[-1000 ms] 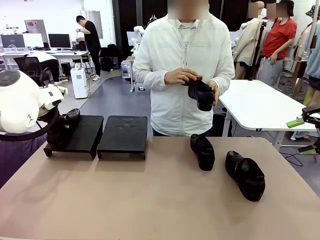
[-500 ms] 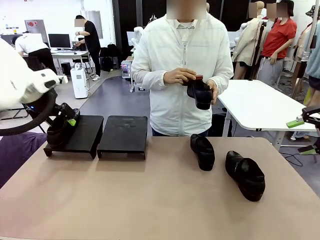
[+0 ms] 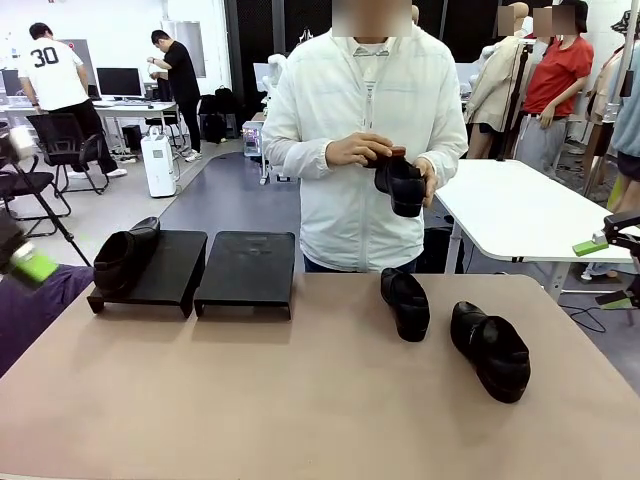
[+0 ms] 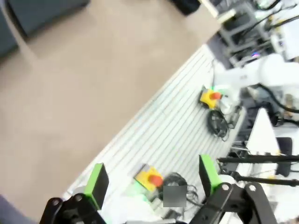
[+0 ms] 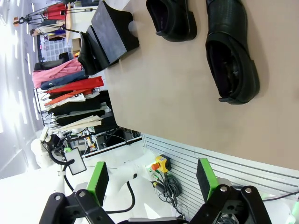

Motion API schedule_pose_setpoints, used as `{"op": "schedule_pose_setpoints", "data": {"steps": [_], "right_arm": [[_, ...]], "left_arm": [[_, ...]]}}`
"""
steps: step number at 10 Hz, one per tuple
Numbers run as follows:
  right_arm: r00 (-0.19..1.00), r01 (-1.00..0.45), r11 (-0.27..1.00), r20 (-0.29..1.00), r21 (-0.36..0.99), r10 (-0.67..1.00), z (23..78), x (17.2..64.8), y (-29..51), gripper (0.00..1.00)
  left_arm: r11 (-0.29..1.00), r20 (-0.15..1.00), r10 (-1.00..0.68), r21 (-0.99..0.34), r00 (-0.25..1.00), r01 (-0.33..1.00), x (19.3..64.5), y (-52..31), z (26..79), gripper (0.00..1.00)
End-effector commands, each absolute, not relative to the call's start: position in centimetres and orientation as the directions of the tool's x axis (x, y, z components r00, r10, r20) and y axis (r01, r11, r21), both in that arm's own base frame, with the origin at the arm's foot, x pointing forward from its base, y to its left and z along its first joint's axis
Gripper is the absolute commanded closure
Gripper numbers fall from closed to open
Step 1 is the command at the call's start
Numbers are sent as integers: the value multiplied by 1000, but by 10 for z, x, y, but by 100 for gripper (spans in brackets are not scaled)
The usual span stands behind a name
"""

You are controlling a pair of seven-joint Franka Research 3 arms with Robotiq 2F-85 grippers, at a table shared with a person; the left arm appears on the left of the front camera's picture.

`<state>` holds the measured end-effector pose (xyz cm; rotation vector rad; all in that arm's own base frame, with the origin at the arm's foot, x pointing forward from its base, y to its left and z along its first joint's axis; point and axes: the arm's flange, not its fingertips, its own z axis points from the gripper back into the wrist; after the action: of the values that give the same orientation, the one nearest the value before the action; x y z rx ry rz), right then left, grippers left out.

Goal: Organize the shoes by placing them on the stand.
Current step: Place the Shoe from the middle of the table onto the Shoes Stand.

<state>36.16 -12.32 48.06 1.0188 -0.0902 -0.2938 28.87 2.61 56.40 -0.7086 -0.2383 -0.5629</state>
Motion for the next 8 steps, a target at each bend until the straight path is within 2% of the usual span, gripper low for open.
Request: {"op": "schedule_pose_setpoints", "data": {"steps": [1,2,3,4,8], "right_arm": [[957,207,491,-70,846,-282,484,361,-124,0],[957,207,491,-70,846,-282,484,361,-124,0],[957,207,491,-70,846,-282,484,361,-124,0],[957,207,491,-70,846,-282,484,361,-124,0],[957,207,491,-70,846,-282,484,361,-124,0]], "left_arm": [[655,350,-316,-592,882,470,280,45,532,0],[679,329,-278,-597,903,427,286,52,516,0],[768,172,-186,-589,967,252,303,54,498,0],[658,332,-321,-596,887,461,274,51,529,0],[658,332,-321,-596,887,461,274,51,529,0]]}}
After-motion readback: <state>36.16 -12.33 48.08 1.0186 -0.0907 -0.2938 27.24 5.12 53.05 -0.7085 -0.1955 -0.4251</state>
